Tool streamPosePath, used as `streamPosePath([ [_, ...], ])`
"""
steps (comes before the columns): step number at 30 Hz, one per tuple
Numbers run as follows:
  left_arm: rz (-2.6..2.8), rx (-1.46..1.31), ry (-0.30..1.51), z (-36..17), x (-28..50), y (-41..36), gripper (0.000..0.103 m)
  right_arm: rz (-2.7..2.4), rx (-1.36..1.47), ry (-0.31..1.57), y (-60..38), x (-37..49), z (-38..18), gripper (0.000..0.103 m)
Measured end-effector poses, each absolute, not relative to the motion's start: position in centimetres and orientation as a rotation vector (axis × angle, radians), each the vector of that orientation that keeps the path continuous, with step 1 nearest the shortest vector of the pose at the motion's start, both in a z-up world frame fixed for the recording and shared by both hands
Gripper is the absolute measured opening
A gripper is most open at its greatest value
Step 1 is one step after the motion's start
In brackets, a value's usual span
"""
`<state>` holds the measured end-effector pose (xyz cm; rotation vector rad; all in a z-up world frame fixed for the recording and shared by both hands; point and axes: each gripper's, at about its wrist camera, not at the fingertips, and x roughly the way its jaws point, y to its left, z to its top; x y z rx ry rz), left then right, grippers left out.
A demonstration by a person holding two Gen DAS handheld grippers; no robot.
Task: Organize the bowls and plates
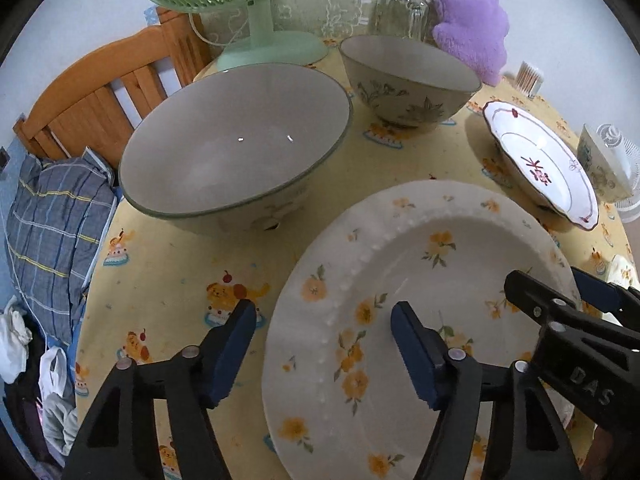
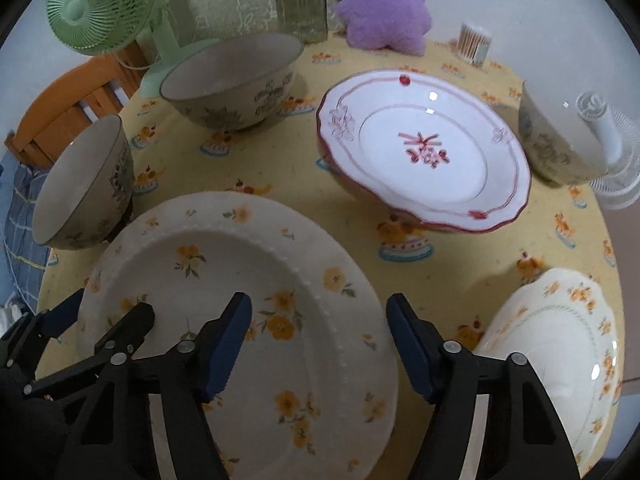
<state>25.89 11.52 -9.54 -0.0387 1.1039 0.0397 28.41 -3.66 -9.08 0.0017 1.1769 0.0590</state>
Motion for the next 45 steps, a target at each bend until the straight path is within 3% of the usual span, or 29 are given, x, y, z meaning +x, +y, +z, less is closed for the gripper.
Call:
streamPosePath([
  [5,0.033,-0.031,1.113,-9.4,25.3,10.8,0.067,0.035,-0.015,1.174,-3.5,28.3,-9.2,0.065],
  [25,-0.003,-0.003,1.219,-9.3,19.2,11.6,0.067,0.068,-0.011,1.285,-2.8,21.1,-9.1,0.065],
  [30,0.003,-0.018,1.22,-9.6,19.4,11.8,0.074,0.063,0.004,1.311,-2.9,20.3,-9.9,0.068],
  [45,-0.006,-0.017,1.252,-8.7,18.6,11.6,0.067,0.007,0.004,1.351,-2.2,19.6,-8.8,0.067],
])
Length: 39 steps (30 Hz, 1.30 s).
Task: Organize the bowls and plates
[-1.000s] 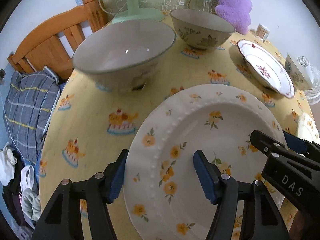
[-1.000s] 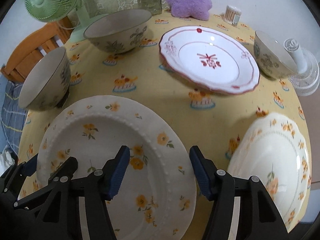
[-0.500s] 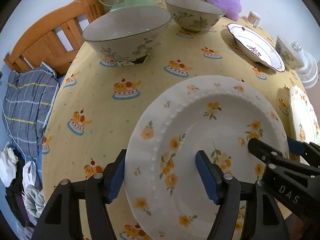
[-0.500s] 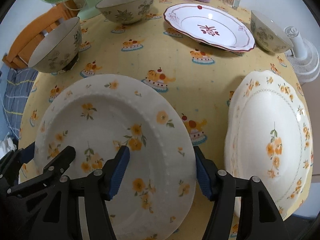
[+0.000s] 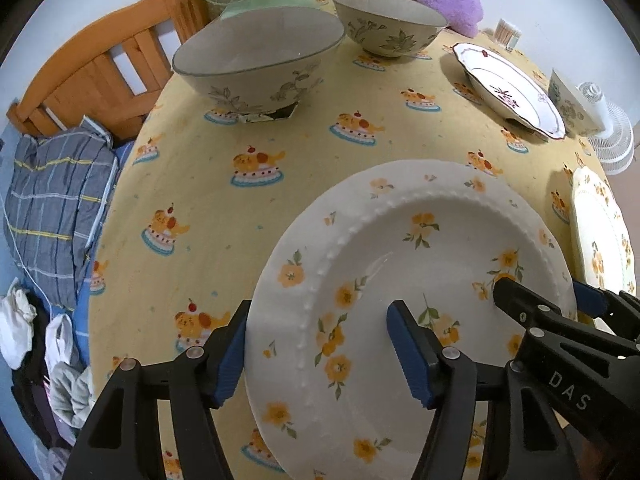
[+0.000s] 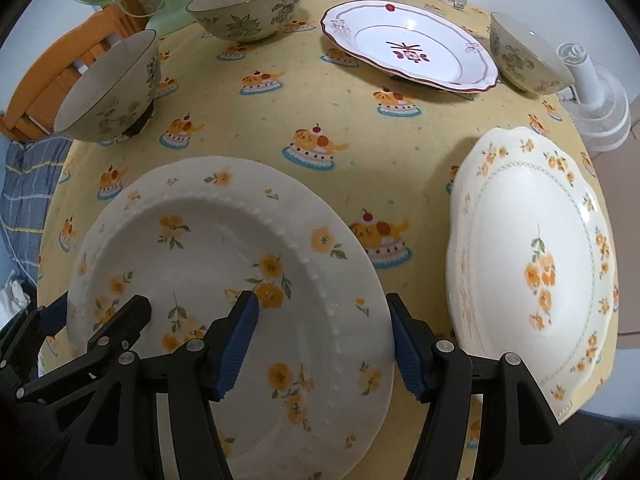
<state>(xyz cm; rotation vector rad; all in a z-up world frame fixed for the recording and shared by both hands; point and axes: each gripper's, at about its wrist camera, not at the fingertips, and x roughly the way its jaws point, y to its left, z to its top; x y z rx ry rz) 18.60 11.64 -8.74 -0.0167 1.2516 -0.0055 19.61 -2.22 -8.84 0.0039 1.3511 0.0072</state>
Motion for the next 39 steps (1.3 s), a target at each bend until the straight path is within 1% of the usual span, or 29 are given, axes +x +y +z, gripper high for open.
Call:
streamPosePath([
  [12,-0.092,0.005,1.183,-5.0,18.2,9.1,0.067,-0.096,0.022,1.266,-4.3,18.3,-4.2,0.067],
  [19,-0.091,0.016,1.153,-3.9,18.5,5.8,0.067,-0.101,0.043,1.22,-7.9,18.5,-3.1,0.067],
  [29,-0.049,0.006,1.155,-3.6,18.3,-1.7,0.067,-0.057,0.048,1.222,-15.6,19.1,-2.6,0.067],
  [39,-0.071,-0.004,1.181,-5.0,18.8,-9.4,0.068,-0.079,0.055,1.239,-23.7,18.9,-3.5,0.067],
])
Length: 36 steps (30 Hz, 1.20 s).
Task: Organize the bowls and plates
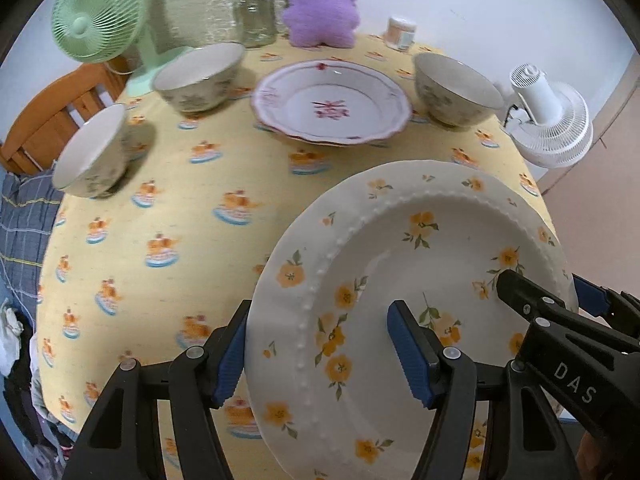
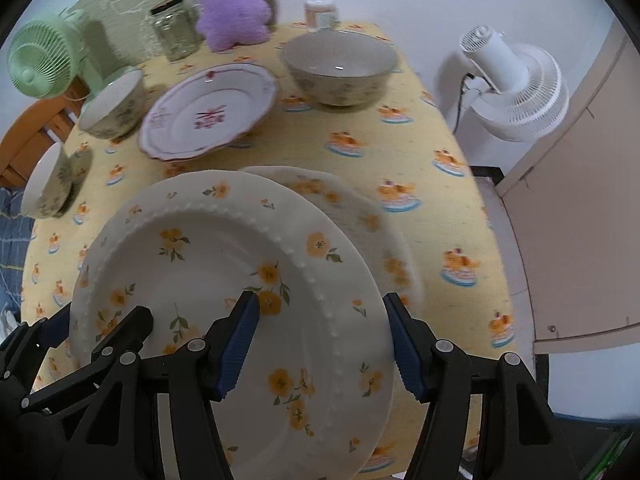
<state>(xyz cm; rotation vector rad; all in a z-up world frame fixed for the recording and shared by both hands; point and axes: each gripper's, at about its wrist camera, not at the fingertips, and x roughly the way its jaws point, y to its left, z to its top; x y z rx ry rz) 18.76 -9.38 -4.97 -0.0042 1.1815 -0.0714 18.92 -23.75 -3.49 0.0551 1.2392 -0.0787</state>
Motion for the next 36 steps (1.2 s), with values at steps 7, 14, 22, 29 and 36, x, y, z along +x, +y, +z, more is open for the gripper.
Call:
streamPosePath([
  [7,-0.089,-0.005,1.2,-6.3,19.4,-13.0,0.068,-0.099,0.076,1.255,-28.0,19.2,-4.5,0.067],
  [14,-0.069,0.011,1.229,-8.0,20.3,-14.3,0.069,-0.092,0.092,1.267,-29.1,19.6,-5.1,0.067],
  [22,-0.062,0.009,1.233,-8.7,21.0,-14.7,0.069,-0.089,0.106,1.28,-29.7,20.1,-5.9,0.067],
  [29,-0.043,0.038,1.211,-8.9,21.3,-15.2,0.07,-0.09,0.121,1.288,-30.0,20.7,-6.6,0.067],
  [36,-0.005,0.111,1.191,-8.7,21.3,-16.0,0.071,-0.068,0.106,1.276,-29.7,20.9,-6.8,0.067],
])
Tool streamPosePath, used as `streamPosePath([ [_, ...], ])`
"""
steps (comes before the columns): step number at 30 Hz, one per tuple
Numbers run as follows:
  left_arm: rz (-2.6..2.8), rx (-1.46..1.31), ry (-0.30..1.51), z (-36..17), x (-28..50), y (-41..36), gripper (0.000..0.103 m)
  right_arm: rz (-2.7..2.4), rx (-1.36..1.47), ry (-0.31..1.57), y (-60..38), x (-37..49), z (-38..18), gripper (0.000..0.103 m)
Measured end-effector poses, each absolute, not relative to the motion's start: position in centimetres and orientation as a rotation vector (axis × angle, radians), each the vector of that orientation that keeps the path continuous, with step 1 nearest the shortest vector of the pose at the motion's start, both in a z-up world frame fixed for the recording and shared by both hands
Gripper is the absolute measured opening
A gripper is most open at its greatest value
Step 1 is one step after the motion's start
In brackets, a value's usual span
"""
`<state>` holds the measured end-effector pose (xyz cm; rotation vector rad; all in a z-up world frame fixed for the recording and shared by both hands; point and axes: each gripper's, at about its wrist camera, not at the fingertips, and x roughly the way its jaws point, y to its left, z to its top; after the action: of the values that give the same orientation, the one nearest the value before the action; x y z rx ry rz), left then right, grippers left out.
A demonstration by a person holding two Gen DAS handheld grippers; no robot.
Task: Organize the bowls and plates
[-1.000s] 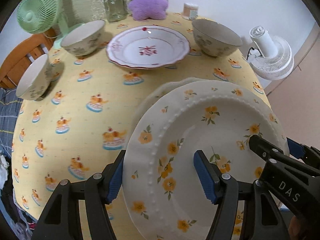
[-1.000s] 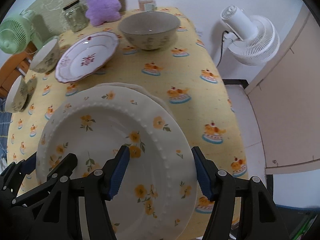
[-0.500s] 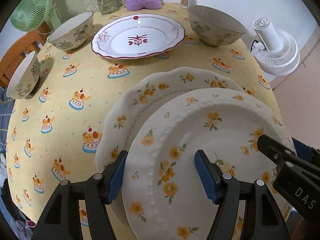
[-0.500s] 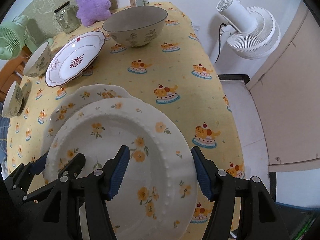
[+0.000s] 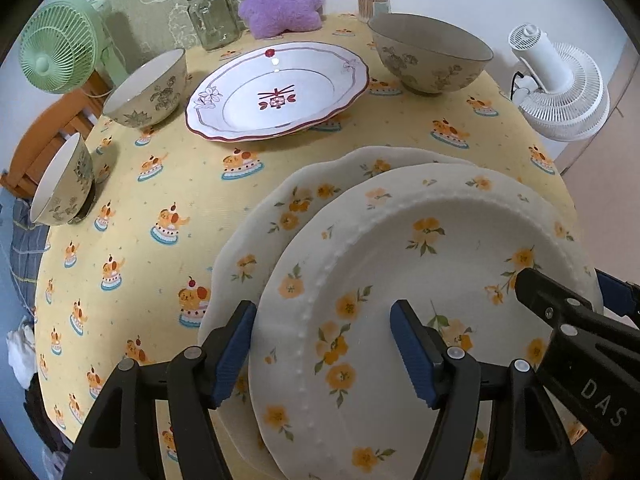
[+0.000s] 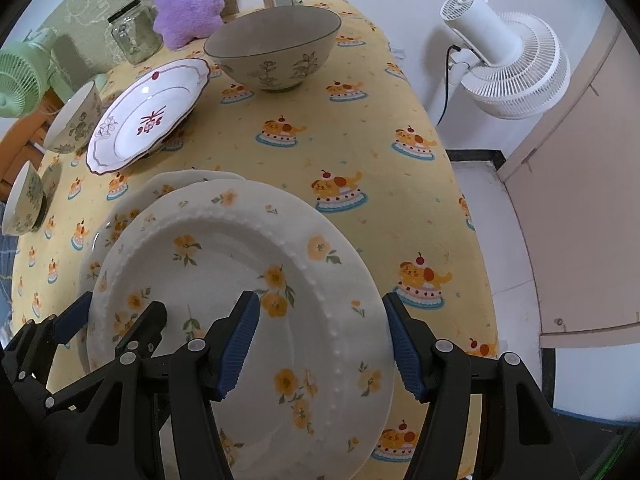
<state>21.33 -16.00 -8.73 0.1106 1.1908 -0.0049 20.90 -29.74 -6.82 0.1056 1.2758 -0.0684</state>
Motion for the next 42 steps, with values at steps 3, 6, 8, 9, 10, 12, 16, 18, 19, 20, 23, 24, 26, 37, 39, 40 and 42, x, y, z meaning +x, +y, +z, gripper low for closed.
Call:
streamPosePath([
  [3,0.005,0.137,1.189,-8.6,21.3,-16.3,0.073,-0.055,0.109,1.271,-29.7,20.7,-6.7,0.067],
  [6,-0.016,0.163,1.2,-8.5,20.8,-16.6,0.079,-0.056,0.095,1.266,-29.8,20.1,-6.4,0.067],
  [8,-0.031,0.161,1.194,-8.2,20.5,-16.5,0.08,-0.071,0.093,1.269,-30.2,19.6,-6.2,0.066],
  [9,-0.034,0.157,1.191,-8.0,20.4,-16.3,0.08,-0.076,0.101,1.271,-30.5,19.3,-6.0,0.062],
  [10,-0.037,0.153,1.187,-7.8,20.3,-16.2,0.08,-0.075,0.106,1.273,-30.6,19.1,-6.0,0.06],
  [12,-0.037,0.145,1.18,-7.5,20.1,-15.8,0.08,-0.077,0.099,1.283,-30.7,18.7,-6.0,0.048],
  [16,-0.043,0.138,1.178,-7.4,19.9,-15.4,0.08,-0.097,0.074,1.278,-30.0,18.5,-6.1,0.039],
  [18,-0.045,0.133,1.176,-7.3,19.9,-15.2,0.08,-0.098,0.076,1.275,-29.9,18.6,-6.1,0.039],
  [19,-0.045,0.131,1.175,-7.3,20.0,-15.2,0.08,-0.1,0.079,1.275,-29.9,18.8,-6.2,0.039],
  [20,-0.045,0.128,1.175,-7.3,20.0,-15.1,0.08,-0.102,0.078,1.274,-29.7,19.0,-6.2,0.04],
  [23,-0.046,0.117,1.175,-7.3,20.2,-14.9,0.08,-0.099,0.059,1.263,-29.2,19.6,-6.2,0.04],
  [24,-0.047,0.113,1.175,-7.3,20.2,-14.9,0.08,-0.098,0.056,1.261,-29.1,19.8,-6.2,0.041],
  [26,-0.046,0.11,1.175,-7.3,20.3,-14.7,0.08,-0.092,0.05,1.259,-28.8,20.3,-6.3,0.041],
  [37,-0.059,0.07,1.171,-7.1,20.9,-13.7,0.081,-0.109,0.063,1.282,-28.2,21.4,-7.2,0.044],
  [39,-0.068,0.069,1.168,-6.9,20.8,-13.3,0.081,-0.123,0.052,1.275,-27.9,21.3,-7.0,0.045],
  [40,-0.075,0.069,1.166,-6.7,20.7,-13.1,0.081,-0.134,0.051,1.267,-27.8,21.2,-6.8,0.045],
  [42,-0.088,0.072,1.159,-6.4,20.6,-12.5,0.084,-0.143,0.061,1.251,-27.5,21.0,-6.3,0.054],
])
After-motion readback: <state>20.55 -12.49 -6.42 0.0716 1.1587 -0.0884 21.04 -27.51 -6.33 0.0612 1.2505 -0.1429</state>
